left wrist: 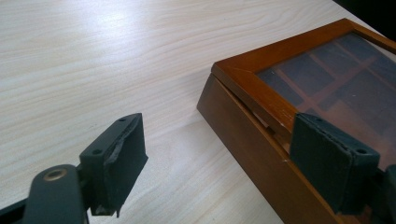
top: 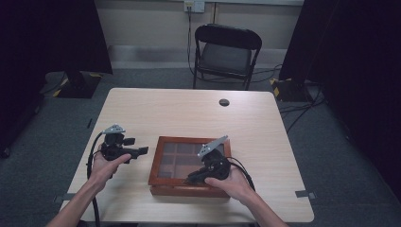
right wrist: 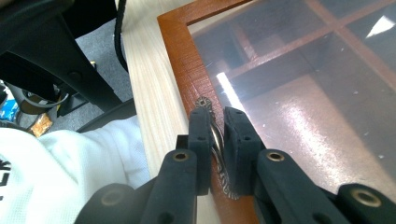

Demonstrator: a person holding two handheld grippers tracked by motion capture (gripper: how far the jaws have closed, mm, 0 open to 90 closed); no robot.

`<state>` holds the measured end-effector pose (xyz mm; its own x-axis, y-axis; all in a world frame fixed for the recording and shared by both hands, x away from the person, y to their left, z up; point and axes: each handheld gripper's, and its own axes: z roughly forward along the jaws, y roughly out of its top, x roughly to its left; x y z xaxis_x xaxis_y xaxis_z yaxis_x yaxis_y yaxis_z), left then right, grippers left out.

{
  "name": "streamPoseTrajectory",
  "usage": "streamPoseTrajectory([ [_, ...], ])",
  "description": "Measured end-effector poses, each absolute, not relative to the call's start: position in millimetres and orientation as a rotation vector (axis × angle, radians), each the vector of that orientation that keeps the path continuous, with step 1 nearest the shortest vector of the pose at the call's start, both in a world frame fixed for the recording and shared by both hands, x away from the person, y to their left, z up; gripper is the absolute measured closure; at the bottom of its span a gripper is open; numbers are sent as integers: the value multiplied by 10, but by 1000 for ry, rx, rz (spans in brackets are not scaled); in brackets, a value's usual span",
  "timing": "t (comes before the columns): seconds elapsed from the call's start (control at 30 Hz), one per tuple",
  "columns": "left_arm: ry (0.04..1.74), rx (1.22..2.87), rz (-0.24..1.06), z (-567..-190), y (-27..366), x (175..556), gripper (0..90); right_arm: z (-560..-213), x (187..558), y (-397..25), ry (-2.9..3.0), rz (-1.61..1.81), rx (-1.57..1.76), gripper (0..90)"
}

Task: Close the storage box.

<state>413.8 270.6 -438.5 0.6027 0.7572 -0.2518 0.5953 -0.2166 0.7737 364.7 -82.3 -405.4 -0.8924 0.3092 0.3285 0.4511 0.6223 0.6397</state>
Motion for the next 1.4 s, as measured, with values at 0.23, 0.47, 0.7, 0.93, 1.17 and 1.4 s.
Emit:
streamPoseTrajectory([
  [0.23, 1076, 1925, 225, -4385, 2695, 4137, 183, -4159, 3659, -763, -2661, -1099, -630, 828],
  [0.47, 1073, 1928, 217, -4387, 2694, 4132, 183, -4278, 3657, -753, -2662, -1074, -635, 827],
  [0.7, 1079, 1929, 218, -4391, 2699, 4133, 183, -4271, 3637, -803, -2672, -1070, -648, 823],
  [0.93, 1074, 1941, 218, -4397, 2682, 4137, 183, -4290, 3649, -846, -2631, -1110, -671, 774],
  [1.17, 1073, 1943, 202, -4390, 2655, 4126, 183, -4073, 3747, -1006, -2606, -1324, -847, 567],
  [1.4, 1078, 1957, 215, -4346, 2674, 4143, 183, -3876, 3843, -1340, -2580, -1482, -1083, 373],
])
